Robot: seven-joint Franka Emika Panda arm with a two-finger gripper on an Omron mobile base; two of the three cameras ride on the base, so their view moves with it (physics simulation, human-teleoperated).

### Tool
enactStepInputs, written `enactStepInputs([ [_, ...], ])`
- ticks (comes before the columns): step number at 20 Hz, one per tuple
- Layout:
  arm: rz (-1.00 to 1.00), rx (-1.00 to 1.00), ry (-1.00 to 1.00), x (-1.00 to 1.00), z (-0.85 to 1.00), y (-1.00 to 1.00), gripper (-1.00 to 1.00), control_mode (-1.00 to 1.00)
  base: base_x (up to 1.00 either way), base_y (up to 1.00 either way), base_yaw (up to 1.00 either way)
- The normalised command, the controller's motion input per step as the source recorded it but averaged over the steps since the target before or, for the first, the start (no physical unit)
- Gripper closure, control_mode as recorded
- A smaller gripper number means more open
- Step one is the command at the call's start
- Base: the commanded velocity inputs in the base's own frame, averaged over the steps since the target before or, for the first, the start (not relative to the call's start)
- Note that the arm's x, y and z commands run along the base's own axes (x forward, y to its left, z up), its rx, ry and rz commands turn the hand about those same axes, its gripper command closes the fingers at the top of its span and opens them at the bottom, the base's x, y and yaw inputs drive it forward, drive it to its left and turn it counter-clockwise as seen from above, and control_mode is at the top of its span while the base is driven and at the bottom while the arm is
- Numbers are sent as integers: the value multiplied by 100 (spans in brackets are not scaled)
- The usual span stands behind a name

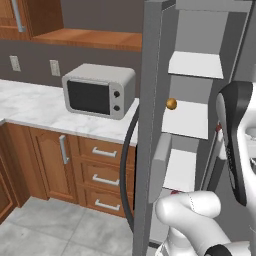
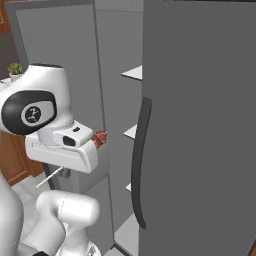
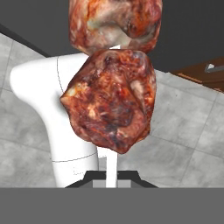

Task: Store the kebab skewer in the freezer for long-term storage. Close the freezer door after placing the cooked food.

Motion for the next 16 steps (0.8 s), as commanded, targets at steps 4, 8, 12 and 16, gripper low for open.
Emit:
enactStepInputs([
  [4, 0, 0, 0, 0, 0, 0, 100, 100, 10, 0, 0],
  [8, 0, 0, 0, 0, 0, 0, 100, 100, 0, 0, 0],
  [12, 0, 0, 0, 0, 0, 0, 100, 100, 0, 0, 0],
  [16, 0, 0, 0, 0, 0, 0, 100, 100, 1, 6, 0],
])
